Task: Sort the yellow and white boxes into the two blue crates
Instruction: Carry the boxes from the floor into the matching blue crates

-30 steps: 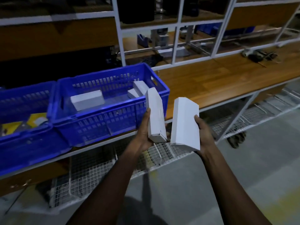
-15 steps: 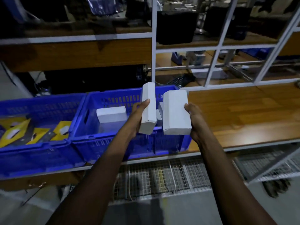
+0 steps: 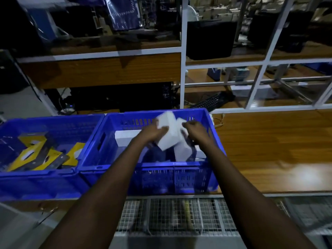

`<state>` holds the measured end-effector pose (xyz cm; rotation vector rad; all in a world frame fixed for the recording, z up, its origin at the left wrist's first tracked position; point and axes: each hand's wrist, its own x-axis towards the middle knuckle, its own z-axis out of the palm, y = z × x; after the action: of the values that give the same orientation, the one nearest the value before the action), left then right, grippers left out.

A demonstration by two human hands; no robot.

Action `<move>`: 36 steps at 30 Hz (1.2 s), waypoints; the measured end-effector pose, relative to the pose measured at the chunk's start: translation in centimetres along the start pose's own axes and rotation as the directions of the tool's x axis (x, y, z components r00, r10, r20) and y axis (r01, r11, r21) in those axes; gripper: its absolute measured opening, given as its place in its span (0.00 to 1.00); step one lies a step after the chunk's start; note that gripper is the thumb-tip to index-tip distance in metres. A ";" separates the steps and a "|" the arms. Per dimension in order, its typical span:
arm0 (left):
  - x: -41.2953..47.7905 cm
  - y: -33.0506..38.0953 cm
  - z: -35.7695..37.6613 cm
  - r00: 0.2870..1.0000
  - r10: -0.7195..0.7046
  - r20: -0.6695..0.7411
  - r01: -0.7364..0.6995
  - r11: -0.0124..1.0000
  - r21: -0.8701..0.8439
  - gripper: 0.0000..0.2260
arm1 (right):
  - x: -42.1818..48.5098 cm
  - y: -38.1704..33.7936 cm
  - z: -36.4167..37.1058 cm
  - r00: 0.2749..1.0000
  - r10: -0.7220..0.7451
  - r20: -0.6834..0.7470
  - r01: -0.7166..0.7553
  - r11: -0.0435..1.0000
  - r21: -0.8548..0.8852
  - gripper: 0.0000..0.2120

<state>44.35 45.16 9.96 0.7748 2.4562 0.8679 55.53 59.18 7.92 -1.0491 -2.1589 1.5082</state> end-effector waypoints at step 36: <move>-31.8 0.7 27.5 0.114 0.696 0.709 -0.943 0.301 -0.144 0.40 | -47.6 25.3 -4.3 0.453 0.262 -0.852 -0.636 0.765 -0.103 0.34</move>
<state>83.67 37.80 -3.00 2.3226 1.2712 0.2536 100.69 32.80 -5.81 -2.1137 -1.5419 0.4232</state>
